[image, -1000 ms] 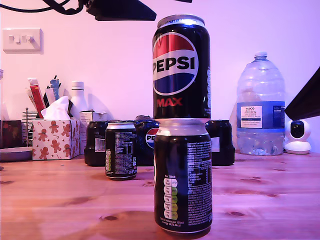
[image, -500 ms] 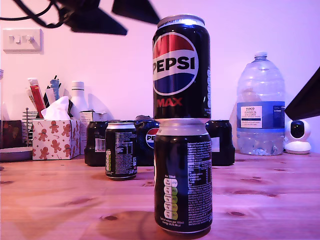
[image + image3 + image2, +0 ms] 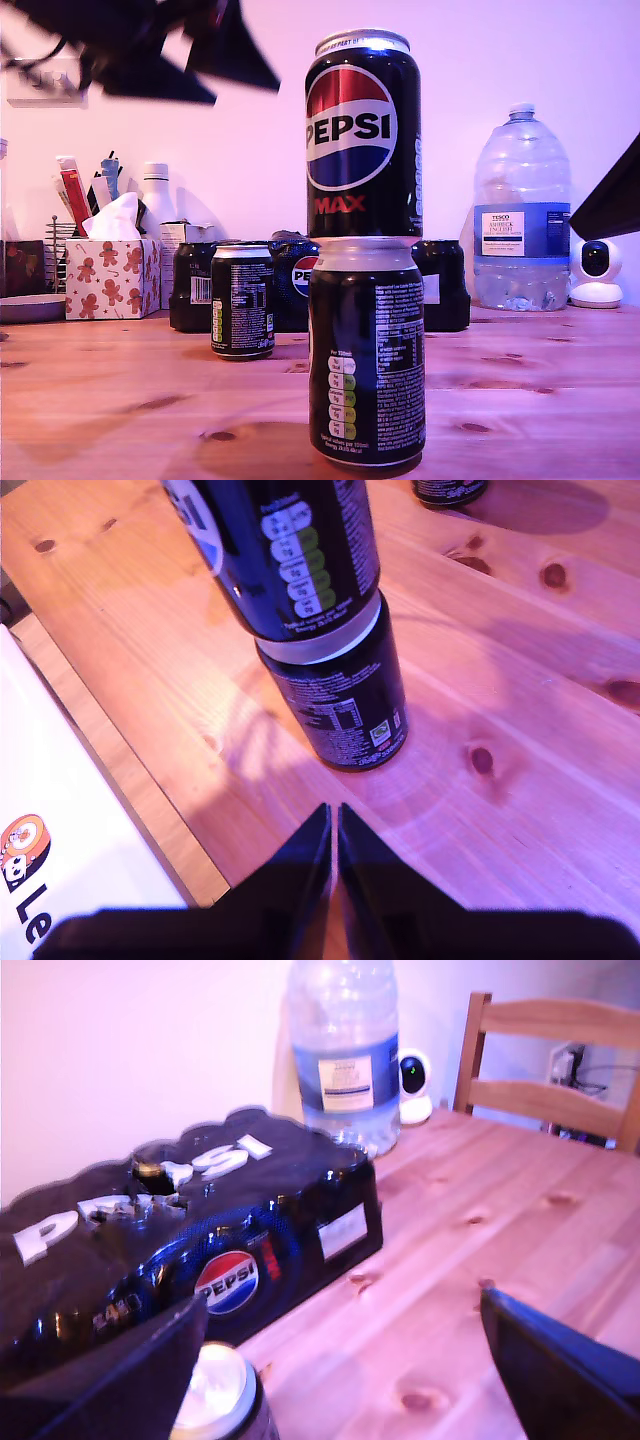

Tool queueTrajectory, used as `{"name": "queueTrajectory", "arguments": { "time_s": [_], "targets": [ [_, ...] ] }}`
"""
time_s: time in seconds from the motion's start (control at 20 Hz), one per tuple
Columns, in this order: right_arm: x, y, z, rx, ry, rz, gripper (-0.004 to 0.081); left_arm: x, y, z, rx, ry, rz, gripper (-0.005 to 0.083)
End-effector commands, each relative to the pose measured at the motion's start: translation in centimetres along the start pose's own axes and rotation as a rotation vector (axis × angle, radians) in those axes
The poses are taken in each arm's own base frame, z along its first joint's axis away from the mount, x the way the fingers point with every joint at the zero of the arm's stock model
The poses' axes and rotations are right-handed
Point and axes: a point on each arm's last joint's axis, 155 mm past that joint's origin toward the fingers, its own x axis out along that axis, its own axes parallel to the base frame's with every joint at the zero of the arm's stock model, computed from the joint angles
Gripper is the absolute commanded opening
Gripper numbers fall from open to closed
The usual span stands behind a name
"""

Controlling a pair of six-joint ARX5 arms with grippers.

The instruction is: Stack up the Pepsi cans on top of each other

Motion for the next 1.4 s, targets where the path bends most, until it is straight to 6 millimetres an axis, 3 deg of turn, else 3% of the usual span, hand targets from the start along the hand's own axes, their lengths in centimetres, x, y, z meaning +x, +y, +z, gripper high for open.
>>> {"name": "queueTrajectory", "arguments": {
  "time_s": [0.0,0.45,0.9,1.15,1.35],
  "targets": [
    [0.2,0.2,-0.2,-0.003,0.004,0.008,-0.0013,-0.3,-0.2,-1.3,-0.020,-0.019,0.000,0.0792],
    [0.2,0.2,-0.2,-0.003,0.004,0.008,-0.0013,-1.4,2.3,-5.8,-0.112,-0.067,0.096,0.0793],
    [0.2,0.2,-0.2,-0.003,0.004,0.009,-0.0013,2.0,3.6,-11.0,-0.149,-0.040,0.124,0.0793],
    [0.2,0.2,-0.2,-0.003,0.003,0.009,-0.0013,3.0,4.6,-13.7,-0.170,-0.014,0.147,0.0793],
    [0.2,0.2,-0.1,-0.005,-0.002,0.009,-0.0013,3.7,4.9,-14.0,-0.172,-0.003,0.154,0.0793]
  ]
}}
